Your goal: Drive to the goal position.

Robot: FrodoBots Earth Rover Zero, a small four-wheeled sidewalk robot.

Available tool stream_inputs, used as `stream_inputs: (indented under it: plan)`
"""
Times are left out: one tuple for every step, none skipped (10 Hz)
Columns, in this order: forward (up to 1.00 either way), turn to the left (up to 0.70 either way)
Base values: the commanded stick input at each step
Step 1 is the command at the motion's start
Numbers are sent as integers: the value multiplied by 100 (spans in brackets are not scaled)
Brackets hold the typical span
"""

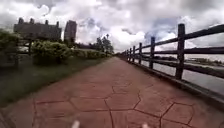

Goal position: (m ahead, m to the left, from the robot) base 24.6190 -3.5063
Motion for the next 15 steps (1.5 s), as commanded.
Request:
stream_inputs:
  plan:
    - [70,0]
    - [70,0]
    - [70,0]
    - [70,0]
    - [70,0]
    - [70,0]
    - [70,0]
    - [70,0]
    - [70,0]
    - [70,0]
    - [70,0]
    - [70,0]
    - [70,0]
    - [70,0]
    - [70,0]
